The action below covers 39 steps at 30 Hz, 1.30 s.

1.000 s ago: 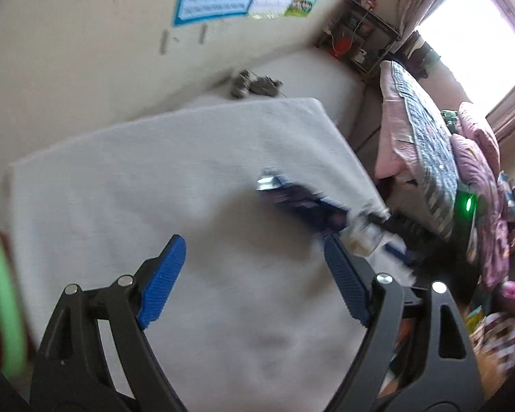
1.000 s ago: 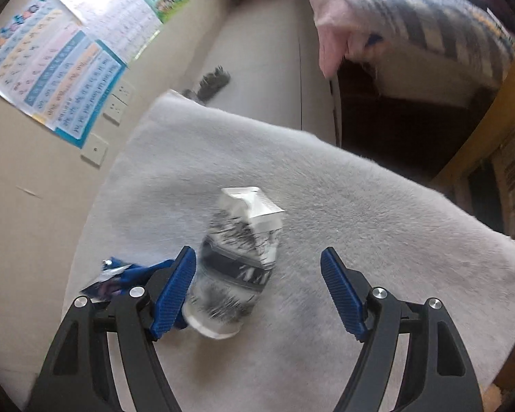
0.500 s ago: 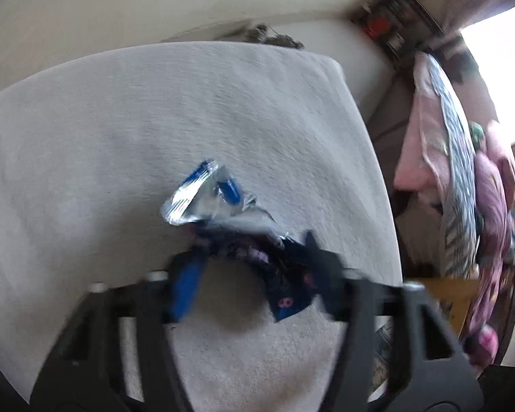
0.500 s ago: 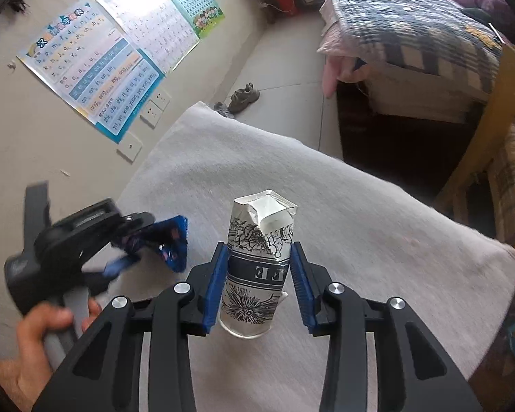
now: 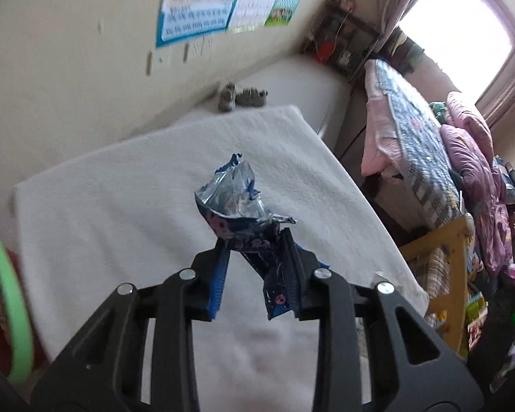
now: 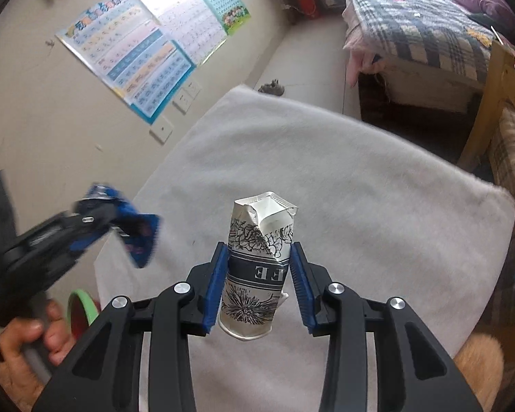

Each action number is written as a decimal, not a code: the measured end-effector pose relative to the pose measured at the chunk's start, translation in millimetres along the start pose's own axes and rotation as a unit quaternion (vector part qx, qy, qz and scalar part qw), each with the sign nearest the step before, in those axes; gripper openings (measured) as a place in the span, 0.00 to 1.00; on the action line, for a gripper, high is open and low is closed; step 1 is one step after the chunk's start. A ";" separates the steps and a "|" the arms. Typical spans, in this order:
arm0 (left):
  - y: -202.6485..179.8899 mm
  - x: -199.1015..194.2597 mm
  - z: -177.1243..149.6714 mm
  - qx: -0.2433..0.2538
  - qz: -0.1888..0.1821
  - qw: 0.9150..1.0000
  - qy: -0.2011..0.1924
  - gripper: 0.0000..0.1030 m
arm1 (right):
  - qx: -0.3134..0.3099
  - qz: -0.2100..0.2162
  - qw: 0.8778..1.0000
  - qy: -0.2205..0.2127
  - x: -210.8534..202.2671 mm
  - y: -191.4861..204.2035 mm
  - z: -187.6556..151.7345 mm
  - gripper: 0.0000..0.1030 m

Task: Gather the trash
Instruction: 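Carry the blue wrapper and the paper cup toward the bucket with both grippers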

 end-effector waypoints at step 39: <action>132.0 -126.0 -39.8 0.007 0.111 0.992 -0.067 0.28 | -0.208 0.089 0.974 0.013 -21.2 180.0 -65.3 0.35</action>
Point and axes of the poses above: each gripper's, at about its wrist camera, not at the fingertips, and x roughly the way its jaws point, y to its left, z to its top, the point moved 2 cm from there along x, roughly the way its jaws point, and after that the axes turned 9 degrees about -y, right-handed, at the moved point
